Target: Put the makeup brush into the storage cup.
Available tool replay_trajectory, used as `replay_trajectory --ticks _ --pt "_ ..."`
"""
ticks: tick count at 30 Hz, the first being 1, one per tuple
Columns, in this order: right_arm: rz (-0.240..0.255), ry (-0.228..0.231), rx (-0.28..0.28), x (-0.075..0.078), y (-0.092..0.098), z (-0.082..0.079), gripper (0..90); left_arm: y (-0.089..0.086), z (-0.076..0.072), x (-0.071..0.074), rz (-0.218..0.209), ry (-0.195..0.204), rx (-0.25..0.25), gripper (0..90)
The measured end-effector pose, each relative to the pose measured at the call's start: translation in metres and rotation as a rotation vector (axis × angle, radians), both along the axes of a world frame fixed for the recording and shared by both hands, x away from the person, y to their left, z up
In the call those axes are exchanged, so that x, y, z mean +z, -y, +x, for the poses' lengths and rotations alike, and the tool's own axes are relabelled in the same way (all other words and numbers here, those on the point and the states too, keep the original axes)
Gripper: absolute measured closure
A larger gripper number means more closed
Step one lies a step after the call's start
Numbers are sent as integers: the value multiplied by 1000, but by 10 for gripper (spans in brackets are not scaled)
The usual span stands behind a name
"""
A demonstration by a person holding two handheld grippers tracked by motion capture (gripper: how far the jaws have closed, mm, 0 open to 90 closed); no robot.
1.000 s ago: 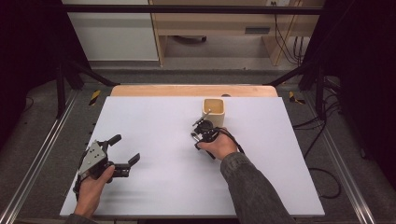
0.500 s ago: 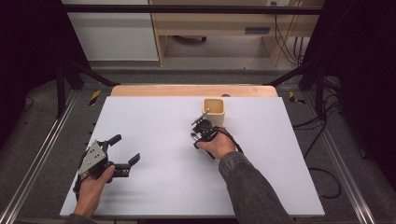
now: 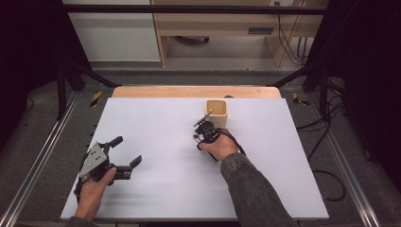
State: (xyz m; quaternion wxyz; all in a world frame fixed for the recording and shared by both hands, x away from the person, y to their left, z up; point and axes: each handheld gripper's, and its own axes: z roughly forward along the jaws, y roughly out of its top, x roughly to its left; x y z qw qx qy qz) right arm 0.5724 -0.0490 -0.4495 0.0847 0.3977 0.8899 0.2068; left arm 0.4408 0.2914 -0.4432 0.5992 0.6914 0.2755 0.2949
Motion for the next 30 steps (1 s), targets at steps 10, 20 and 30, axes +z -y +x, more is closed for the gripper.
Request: replay_trajectory --ticks 10,20,30 --pt "-3 -23 -8 0 1 0 656 0 0 0 0 1 0 6" --pt "-10 -26 -6 -1 4 0 685 1 0 0 7 1 -1 6" --pt "-6 -35 -8 -2 4 0 717 1 0 0 8 1 0 5"
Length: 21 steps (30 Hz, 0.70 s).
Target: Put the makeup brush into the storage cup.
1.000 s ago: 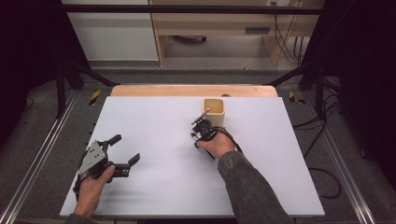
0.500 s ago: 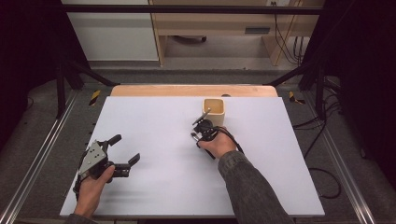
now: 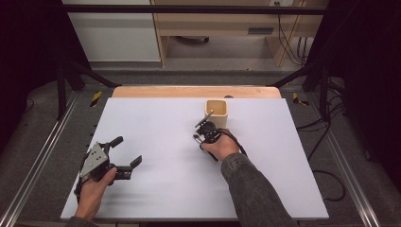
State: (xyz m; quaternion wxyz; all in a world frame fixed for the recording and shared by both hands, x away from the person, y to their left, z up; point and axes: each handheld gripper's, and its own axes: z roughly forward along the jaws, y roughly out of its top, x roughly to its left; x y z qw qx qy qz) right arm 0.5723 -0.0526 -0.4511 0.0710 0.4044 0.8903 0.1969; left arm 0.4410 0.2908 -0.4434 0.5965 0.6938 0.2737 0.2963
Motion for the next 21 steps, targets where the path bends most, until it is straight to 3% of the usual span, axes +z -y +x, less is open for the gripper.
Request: replay_trajectory --ticks 21 --pt "-18 20 9 0 1 -1 778 0 0 0 3 0 0 6"
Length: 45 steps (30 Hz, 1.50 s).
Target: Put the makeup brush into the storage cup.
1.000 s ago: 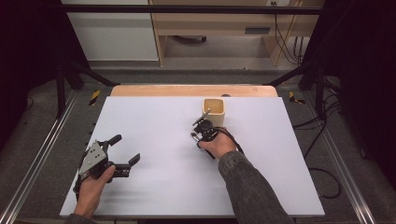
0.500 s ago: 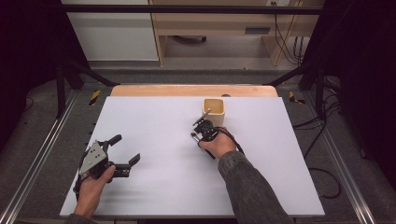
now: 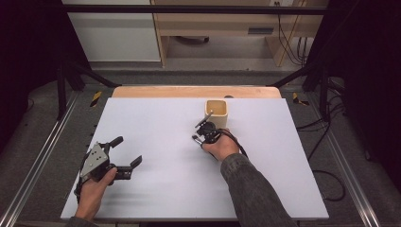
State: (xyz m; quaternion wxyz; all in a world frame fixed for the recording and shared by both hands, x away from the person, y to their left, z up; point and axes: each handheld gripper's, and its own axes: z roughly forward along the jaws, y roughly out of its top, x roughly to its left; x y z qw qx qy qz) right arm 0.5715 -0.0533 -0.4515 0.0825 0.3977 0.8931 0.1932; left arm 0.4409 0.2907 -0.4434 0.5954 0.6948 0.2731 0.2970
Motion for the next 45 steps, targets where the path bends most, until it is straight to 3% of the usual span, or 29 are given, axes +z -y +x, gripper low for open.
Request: replay_trajectory --ticks 14,30,45 --pt "15 -3 4 2 3 -3 789 1 0 0 2 -2 -1 6" --pt "-20 13 33 2 2 -6 794 0 0 0 2 1 0 6" --pt "30 18 33 3 10 -12 794 0 0 0 2 -1 1 5"
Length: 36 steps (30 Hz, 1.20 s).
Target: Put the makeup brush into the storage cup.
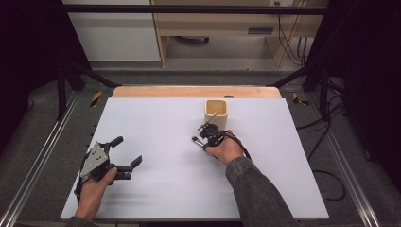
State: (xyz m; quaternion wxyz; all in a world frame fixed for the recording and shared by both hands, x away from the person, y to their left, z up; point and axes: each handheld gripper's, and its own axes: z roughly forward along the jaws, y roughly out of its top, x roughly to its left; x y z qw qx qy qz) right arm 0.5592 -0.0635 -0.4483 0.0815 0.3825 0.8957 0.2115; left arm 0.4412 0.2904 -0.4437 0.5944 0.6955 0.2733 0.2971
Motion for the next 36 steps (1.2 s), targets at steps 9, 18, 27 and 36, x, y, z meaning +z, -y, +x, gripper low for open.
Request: replay_trajectory --ticks 9,18,27,36 --pt "60 52 3 8 7 -9 794 -1 1 0 -6 0 0 6" --pt "157 120 -14 13 22 -20 794 0 1 -1 -7 -3 -1 6" --pt "230 167 -48 13 32 -24 794 4 0 -1 2 -6 -10 6" --pt "233 254 -15 21 26 -33 794 4 0 -1 2 -6 -9 6"
